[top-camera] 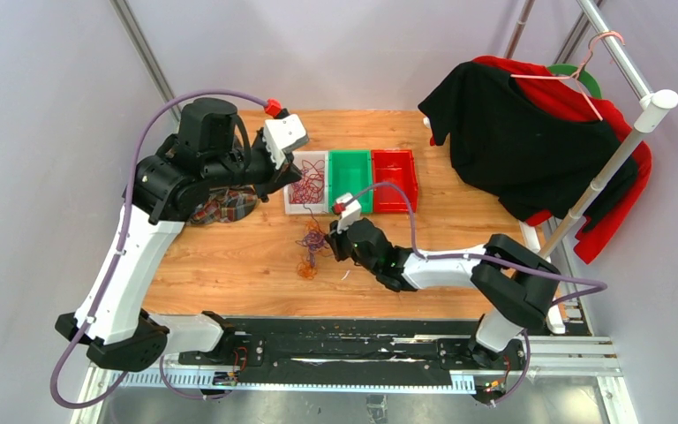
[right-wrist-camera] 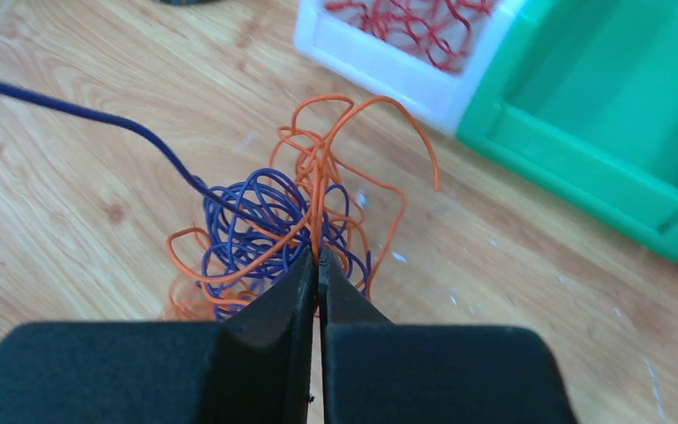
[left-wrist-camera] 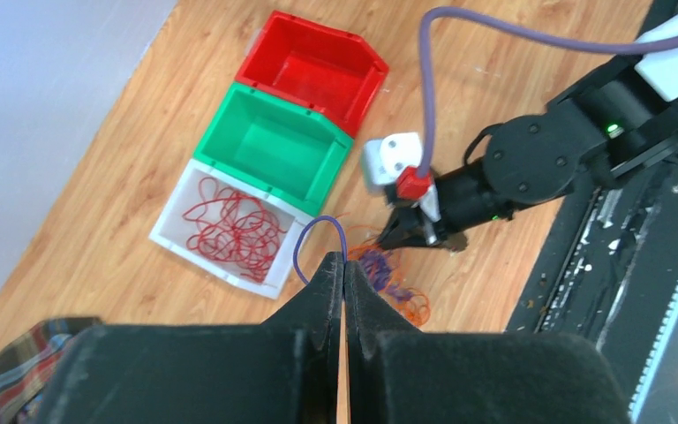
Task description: Untangle the cables
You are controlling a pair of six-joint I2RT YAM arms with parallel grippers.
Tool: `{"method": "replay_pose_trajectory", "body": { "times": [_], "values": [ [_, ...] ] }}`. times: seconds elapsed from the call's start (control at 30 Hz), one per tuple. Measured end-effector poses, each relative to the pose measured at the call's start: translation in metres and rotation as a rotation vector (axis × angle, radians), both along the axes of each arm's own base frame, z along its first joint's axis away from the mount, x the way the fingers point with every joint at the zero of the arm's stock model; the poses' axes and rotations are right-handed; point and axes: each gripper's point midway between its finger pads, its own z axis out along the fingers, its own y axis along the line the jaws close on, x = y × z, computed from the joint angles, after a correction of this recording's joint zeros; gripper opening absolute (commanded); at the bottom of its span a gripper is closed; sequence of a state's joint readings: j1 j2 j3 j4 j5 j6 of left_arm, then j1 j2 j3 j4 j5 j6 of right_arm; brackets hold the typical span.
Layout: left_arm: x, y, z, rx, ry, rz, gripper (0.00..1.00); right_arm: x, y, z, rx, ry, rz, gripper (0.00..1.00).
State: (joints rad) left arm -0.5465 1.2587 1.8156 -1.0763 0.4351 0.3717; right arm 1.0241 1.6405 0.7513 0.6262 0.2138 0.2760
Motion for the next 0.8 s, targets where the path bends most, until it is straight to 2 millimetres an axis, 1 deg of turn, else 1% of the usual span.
{"method": "replay_pose_trajectory", "body": {
  "times": [0.07,0.17,0.3,0.37,0.43,0.53,0.6,0.67,0.73,0.77,0.8],
  "values": [
    [0.002,0.005,0.002,0.014,-0.023,0.016,0.01,-0.002,-0.013,-0.006,-0.012,0.007,-0.017,0.01],
    [0.006,0.014,0.010,0.040,-0.078,0.048,0.00,-0.007,-0.039,-0.019,-0.035,0.024,-0.060,0.01],
    [0.013,0.028,0.034,0.067,-0.195,0.100,0.00,-0.015,-0.080,-0.034,-0.067,0.047,-0.139,0.01],
    [0.016,0.036,0.046,0.080,-0.253,0.129,0.00,-0.017,-0.094,-0.035,-0.062,0.050,-0.174,0.01],
    [0.018,0.044,0.052,0.096,-0.290,0.154,0.00,-0.019,-0.107,-0.033,-0.048,0.047,-0.207,0.01],
    [0.020,0.055,0.052,0.126,-0.321,0.188,0.00,-0.022,-0.120,-0.029,-0.032,0.041,-0.242,0.01],
    [0.025,0.064,0.042,0.163,-0.320,0.222,0.00,-0.023,-0.127,-0.026,-0.029,0.039,-0.262,0.01],
    [0.036,0.078,0.028,0.210,-0.315,0.282,0.00,-0.022,-0.135,-0.022,-0.029,0.035,-0.288,0.01],
    [0.050,0.097,0.025,0.224,-0.311,0.362,0.00,-0.020,-0.141,-0.019,-0.029,0.033,-0.316,0.01],
    [0.066,0.119,0.027,0.222,-0.307,0.457,0.00,-0.019,-0.145,-0.018,-0.027,0.034,-0.333,0.01],
    [0.077,0.136,0.032,0.211,-0.312,0.529,0.00,-0.018,-0.148,-0.017,-0.024,0.035,-0.345,0.01]
  ]
}}
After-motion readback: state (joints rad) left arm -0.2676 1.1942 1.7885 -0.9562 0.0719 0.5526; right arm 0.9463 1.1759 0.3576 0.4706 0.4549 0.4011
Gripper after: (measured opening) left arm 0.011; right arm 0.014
